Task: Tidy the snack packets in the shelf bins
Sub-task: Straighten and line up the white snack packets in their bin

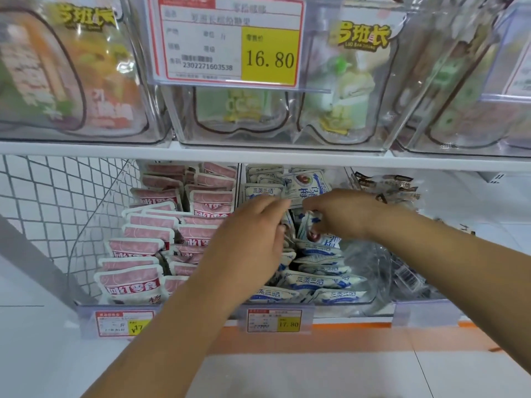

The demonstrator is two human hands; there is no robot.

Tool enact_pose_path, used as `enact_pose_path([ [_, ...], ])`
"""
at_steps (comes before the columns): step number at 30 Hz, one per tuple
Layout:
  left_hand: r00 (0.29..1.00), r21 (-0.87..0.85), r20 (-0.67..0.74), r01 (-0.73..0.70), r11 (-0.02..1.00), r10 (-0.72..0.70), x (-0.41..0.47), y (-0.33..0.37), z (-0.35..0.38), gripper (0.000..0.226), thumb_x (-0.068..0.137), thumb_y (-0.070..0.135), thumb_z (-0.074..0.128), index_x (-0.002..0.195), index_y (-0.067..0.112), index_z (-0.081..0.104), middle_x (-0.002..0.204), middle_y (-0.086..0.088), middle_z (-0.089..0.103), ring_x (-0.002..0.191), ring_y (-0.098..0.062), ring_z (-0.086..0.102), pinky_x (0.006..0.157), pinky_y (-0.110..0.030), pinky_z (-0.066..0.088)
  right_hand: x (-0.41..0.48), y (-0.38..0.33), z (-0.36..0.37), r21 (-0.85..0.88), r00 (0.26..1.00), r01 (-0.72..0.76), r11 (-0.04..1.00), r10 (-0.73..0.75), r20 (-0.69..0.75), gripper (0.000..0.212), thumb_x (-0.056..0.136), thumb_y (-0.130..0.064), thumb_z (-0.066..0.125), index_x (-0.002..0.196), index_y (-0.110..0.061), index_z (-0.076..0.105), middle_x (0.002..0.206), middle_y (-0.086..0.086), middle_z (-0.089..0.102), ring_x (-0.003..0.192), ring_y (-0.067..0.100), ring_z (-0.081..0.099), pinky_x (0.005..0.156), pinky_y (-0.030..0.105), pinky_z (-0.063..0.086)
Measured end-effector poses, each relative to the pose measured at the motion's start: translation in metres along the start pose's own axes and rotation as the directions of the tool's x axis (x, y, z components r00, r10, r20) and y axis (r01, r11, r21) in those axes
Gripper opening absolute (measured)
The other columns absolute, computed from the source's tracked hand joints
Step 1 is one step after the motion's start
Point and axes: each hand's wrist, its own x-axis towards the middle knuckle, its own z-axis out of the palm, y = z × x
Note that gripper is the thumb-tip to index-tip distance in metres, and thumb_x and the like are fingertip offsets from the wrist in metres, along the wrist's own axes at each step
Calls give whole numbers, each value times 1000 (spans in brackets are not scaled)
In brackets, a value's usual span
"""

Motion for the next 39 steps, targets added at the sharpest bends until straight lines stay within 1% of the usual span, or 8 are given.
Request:
enact_pose_path([
  [4,995,-17,-86,48,999,-49,-8,-17,-19,43,97,27,50,139,28,46,139,10,48,124,-7,43,99,-15,24,0,3,-13,178,981,3,984,-37,192,45,86,-52,60,117,-21,51,92,-9,53,86,16,51,64,24,41],
  [7,996,-13,-36,84,996,-84,-13,-33,-18,44,95,32,52,139,29,47,143,12,44,129,-8,37,106,-19,24,5,0,-23,501,1000,-17,865,10,17,34,87,-65,48,83,-33,60,87,-9,61,80,11,59,68,27,46],
  [12,988,-53,50,146,988,-144,-19,-49,-12,47,96,42,45,142,32,43,149,20,32,135,-1,29,112,-23,23,40,-34,7,175,970,-233,957,215,116,47,92,-53,48,67,-13,48,69,1,49,64,16,49,64,27,40],
  [16,988,-99,60,151,984,-146,-20,-54,-12,46,96,44,45,141,36,42,147,23,31,135,0,27,112,-24,22,43,-26,17,288,949,-314,905,311,57,34,83,-42,65,75,-9,61,82,6,64,74,21,61,67,29,49],
  [21,991,-141,-13,133,981,-136,-19,-49,-10,44,95,39,52,138,34,46,143,17,39,132,-4,30,112,-26,24,-3,-11,14,777,910,-59,627,354,-216,22,77,-25,78,74,-5,69,67,-9,60,53,-2,53,47,9,37],
  [25,990,-143,-62,117,983,-127,-19,-36,-9,50,95,41,51,142,32,41,144,12,41,132,-6,27,110,-25,21,-32,-26,19,852,821,232,470,374,-430,9,78,-21,76,76,-12,73,76,-5,69,68,4,60,66,13,44],
  [31,970,-426,17,226,876,-242,-14,-19,-11,54,92,46,55,142,36,38,135,14,52,122,-5,48,104,-31,37,-56,-52,16,942,883,321,-100,389,-260,7,84,-11,65,79,-12,70,78,6,72,71,19,63,68,30,53],
  [39,941,-745,78,275,608,-329,-9,-11,-15,20,88,24,67,106,24,59,95,10,73,85,-6,69,80,-32,54,-59,-63,20,961,936,235,-144,299,-184,34,83,-10,68,116,-10,57,99,8,73,79,17,69,61,22,53],
])
